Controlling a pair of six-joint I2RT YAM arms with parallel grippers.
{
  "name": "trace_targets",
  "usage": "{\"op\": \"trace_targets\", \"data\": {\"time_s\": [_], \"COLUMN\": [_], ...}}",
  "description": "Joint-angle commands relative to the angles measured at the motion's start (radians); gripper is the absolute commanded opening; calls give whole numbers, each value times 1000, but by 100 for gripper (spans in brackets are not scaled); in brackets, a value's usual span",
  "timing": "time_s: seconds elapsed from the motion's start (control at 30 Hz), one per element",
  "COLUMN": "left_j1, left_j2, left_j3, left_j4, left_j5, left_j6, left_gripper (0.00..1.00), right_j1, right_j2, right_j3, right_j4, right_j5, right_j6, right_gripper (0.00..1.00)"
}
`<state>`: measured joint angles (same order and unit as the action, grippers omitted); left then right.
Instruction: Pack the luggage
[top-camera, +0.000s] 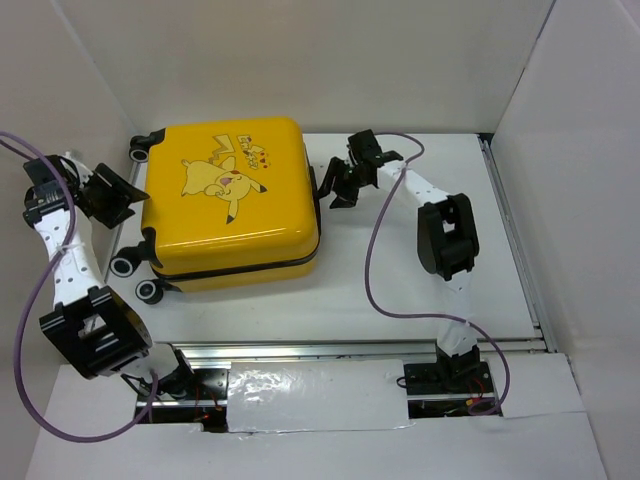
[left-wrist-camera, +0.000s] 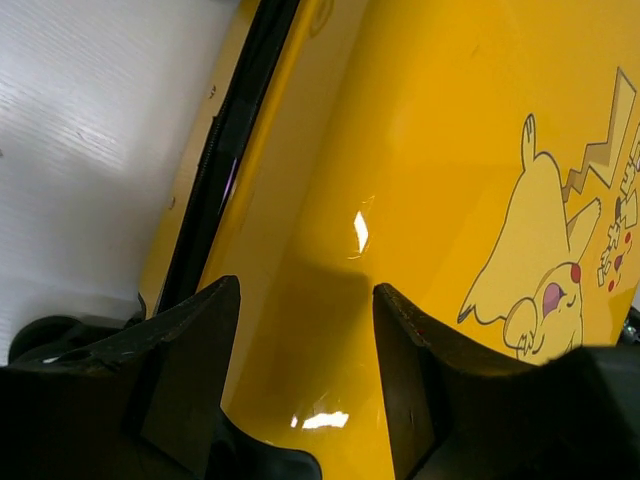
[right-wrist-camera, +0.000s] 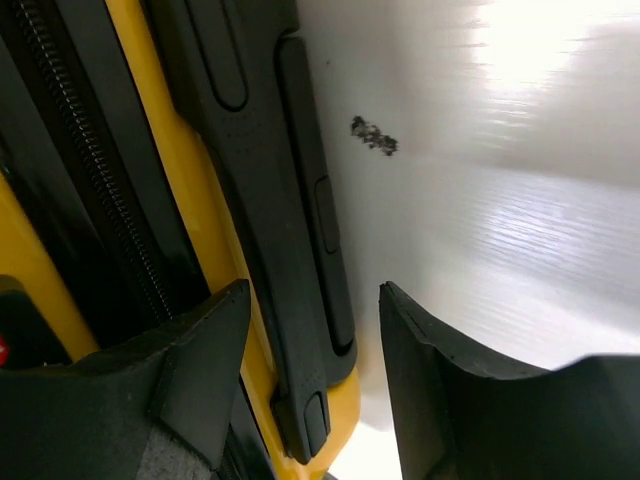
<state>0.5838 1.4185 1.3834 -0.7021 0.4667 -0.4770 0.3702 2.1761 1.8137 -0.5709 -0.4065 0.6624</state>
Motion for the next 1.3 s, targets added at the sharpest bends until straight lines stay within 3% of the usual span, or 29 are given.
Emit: {"op": "trace_targets", "data": {"time_s": [0.0,0.2,0.3,0.4,0.43,0.77,1.17,1.27], "left_j1": [2,1,-2,-6,-9,-110,-283,-317], "left_j2": [19,51,63,83,92,174,322,394], "left_j3": [-7,-23,-29,-30,-27,26,169,316], "left_j4": [59,75,78,81,84,87,102,83], "left_j5": [73,90,110,138,151,176,161,176], "left_j6": [-5,8,18,20,23,41,35,46], "left_gripper": [68,67,67,66,66,65,65,66], "right_j1": [19,33,30,21,18,-7,79,122], "right_j2": [19,36,37,14,7,-168,-511,-636], "right_j3": [13,-25,-34,-86,-120,-344,-850,-1018], "right_j4": [72,164,193,256,279,355,479,490], "right_j5": [-63,-95,-89,-113,-114,-84,-19,24], "right_j6": [-17,12,25,48,55,45,83,103], "right_gripper": [61,52,41,7,0,0,0,0]}}
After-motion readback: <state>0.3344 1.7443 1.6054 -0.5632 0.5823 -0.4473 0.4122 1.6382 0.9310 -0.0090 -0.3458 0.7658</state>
